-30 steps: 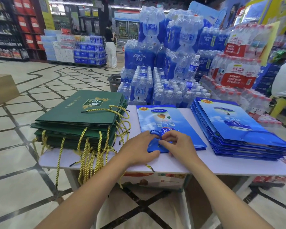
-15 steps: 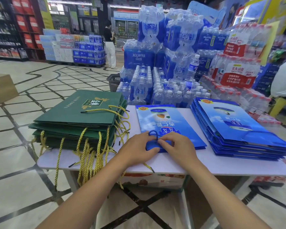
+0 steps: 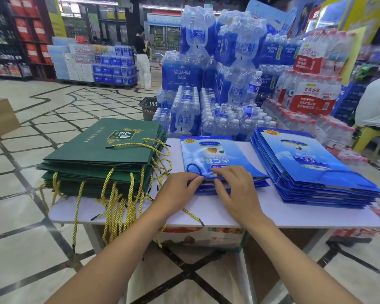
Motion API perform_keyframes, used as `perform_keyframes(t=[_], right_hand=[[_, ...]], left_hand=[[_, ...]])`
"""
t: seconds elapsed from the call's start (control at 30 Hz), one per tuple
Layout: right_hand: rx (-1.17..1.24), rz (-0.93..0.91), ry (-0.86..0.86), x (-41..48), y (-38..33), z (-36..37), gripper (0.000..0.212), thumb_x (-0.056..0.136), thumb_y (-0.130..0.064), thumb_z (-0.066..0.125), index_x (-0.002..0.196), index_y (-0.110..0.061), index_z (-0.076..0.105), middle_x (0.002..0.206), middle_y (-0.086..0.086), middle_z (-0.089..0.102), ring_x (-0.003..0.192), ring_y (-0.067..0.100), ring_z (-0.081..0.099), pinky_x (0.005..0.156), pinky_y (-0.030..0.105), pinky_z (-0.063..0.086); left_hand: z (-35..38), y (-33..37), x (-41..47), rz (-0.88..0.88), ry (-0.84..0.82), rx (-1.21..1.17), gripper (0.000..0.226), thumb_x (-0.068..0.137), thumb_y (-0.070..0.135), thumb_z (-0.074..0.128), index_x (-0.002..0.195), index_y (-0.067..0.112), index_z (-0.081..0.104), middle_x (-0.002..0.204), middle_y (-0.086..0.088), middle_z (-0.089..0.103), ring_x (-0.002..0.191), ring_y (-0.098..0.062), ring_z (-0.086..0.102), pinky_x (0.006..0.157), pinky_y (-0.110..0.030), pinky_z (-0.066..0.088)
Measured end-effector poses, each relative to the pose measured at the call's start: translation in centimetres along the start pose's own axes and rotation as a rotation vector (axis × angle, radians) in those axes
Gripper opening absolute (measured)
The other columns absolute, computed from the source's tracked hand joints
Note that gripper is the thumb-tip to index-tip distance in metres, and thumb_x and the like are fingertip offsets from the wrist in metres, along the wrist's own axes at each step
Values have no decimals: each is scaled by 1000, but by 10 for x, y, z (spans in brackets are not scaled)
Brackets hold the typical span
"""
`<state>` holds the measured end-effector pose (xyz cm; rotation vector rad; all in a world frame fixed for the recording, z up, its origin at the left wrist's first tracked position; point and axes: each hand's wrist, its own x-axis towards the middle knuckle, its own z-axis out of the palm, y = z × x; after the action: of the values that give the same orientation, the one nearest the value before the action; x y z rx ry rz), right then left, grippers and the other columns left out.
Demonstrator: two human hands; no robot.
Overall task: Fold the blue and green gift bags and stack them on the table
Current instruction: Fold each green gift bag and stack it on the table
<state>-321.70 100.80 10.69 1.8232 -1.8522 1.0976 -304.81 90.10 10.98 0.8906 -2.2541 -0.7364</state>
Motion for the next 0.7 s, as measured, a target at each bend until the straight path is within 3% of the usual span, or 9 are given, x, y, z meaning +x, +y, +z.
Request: perform_keyframes(t=[0.1, 0.17, 0.3, 0.37, 0.43, 0.5, 0.6, 0.7], right_hand=[[13, -51, 25, -2, -1, -3, 17, 97, -28, 65, 109, -19, 72, 103, -6, 70, 98, 11, 61, 84, 29, 51], [-36, -67, -29, -3, -2, -1, 15, 97, -30, 65, 105, -22, 75, 98, -10, 71, 91, 9, 63, 76, 27, 53], [-141, 10, -107, -1, -8, -2, 18, 97, -40, 63, 104, -32, 78, 90, -17, 69, 80, 5, 62, 60, 14, 39], [-120, 122, -204, 3, -11, -3, 21, 98, -45, 60, 108, -36, 77, 87, -20, 64, 81, 2, 57, 59, 13, 34], [44, 300, -286, 9, -16, -3, 22, 97, -45, 62, 109, -34, 78, 93, -20, 71, 88, 2, 60, 67, 20, 46], [288, 518, -280, 18, -24, -3, 18, 94, -40, 69, 97, -29, 82, 83, -17, 75, 82, 3, 65, 71, 26, 53], [581, 831, -285, 31, -39, -6, 28, 91, -39, 75, 75, -17, 77, 55, -9, 60, 47, 5, 50, 46, 19, 40], [755, 1012, -305, 35, -46, -5, 23, 89, -34, 78, 75, -17, 72, 52, -6, 54, 40, 6, 43, 40, 18, 34]], left_hand=[[1, -2, 1, -32, 31, -61, 26, 104, 39, 56, 97, 30, 80, 73, 23, 66, 72, 7, 57, 60, -19, 38], [1, -4, 2, -25, 48, -88, 26, 104, 39, 57, 96, 29, 80, 71, 19, 68, 71, 2, 59, 64, -25, 43], [0, -4, 3, -21, 64, -101, 28, 104, 39, 57, 96, 25, 80, 78, 9, 73, 76, -12, 63, 72, -33, 48], [0, -4, 2, -19, 64, -115, 29, 104, 40, 56, 98, 25, 80, 82, 8, 75, 79, -12, 64, 76, -36, 50], [0, -6, 2, -17, 62, -128, 29, 104, 41, 55, 100, 27, 80, 84, 9, 76, 83, -12, 66, 77, -39, 53], [1, -7, 3, -17, 59, -147, 29, 104, 43, 54, 100, 30, 80, 84, 12, 76, 84, -12, 67, 78, -40, 54], [2, -9, 4, -6, 75, -173, 30, 102, 44, 53, 97, 32, 80, 83, 15, 76, 83, -10, 68, 80, -38, 54], [2, -12, 5, -5, 93, -184, 32, 101, 46, 52, 96, 31, 80, 83, 16, 76, 82, -9, 68, 79, -35, 54]])
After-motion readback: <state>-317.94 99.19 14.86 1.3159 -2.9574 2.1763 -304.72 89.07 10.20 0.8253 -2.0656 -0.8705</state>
